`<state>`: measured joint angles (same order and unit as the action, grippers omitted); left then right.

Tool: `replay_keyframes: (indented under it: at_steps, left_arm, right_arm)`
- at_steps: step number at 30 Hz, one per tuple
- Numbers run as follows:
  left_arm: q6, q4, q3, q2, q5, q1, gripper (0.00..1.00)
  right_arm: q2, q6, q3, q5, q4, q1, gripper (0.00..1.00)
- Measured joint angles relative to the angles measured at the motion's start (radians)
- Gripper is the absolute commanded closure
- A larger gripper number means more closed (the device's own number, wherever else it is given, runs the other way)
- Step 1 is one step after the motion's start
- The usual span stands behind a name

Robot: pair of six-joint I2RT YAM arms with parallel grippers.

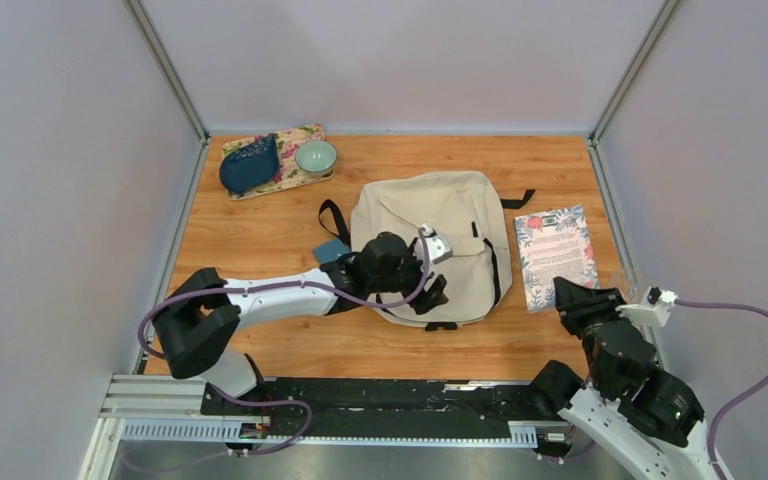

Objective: Pack the student bag
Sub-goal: Place the book in the student bag.

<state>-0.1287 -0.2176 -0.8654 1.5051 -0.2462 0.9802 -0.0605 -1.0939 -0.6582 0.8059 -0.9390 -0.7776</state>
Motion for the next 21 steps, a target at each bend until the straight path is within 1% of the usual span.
replay_keyframes:
  at_steps: [3,7,14,18,19,21]
  left_arm:
    - [0.098,0.057,-0.052,0.065,0.016,0.055,0.23]
    - [0.191,0.092,-0.065,0.098,0.029,0.093,0.23]
    - [0.266,0.122,-0.066,0.118,0.032,0.101,0.23]
    - [0.293,0.150,-0.087,0.156,0.047,0.111,0.23]
    - [0.296,0.156,-0.092,0.164,0.048,0.112,0.26]
    - [0.301,0.163,-0.094,0.177,0.051,0.114,0.38]
  right_arm:
    - [0.032,0.004,-0.021,0.035,-0.060,0.000,1.00]
    - [0.045,0.005,-0.021,0.045,-0.114,0.000,1.00]
    - [0.045,0.005,-0.021,0.046,-0.127,0.000,1.00]
    - [0.045,0.004,-0.020,0.045,-0.127,0.000,1.00]
    - [0.045,0.004,-0.019,0.044,-0.126,0.000,1.00]
    - [0.045,0.004,-0.014,0.042,-0.124,0.000,1.00]
